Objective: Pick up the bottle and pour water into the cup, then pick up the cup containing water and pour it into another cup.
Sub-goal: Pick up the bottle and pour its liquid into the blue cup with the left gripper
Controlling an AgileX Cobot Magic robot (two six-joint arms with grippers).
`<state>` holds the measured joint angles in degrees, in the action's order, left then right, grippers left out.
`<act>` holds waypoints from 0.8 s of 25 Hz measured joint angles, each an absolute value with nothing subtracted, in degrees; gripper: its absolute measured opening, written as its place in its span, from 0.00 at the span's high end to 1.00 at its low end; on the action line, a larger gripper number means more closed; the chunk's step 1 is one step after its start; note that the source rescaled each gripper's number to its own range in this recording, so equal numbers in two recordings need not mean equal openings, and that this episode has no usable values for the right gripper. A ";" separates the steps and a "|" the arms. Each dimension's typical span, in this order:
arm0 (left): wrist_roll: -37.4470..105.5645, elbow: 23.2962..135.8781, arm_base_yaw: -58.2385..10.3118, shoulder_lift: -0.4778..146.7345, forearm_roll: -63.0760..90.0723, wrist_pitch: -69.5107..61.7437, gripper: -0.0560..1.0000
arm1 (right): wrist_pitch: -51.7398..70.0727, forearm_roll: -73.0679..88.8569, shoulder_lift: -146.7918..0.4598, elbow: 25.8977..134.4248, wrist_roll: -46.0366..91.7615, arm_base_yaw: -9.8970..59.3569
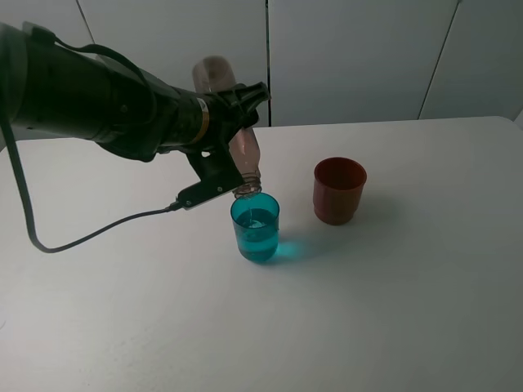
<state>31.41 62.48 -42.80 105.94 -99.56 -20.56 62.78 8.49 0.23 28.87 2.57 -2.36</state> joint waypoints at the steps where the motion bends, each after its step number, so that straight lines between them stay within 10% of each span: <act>1: 31.41 62.48 -42.80 105.94 -99.56 -20.56 0.95 | 62.78 8.49 0.23 28.87 2.57 -2.36; 20: 31.52 62.48 -42.93 104.81 -99.56 -20.56 0.95 | 62.78 8.49 0.23 28.87 2.57 -2.36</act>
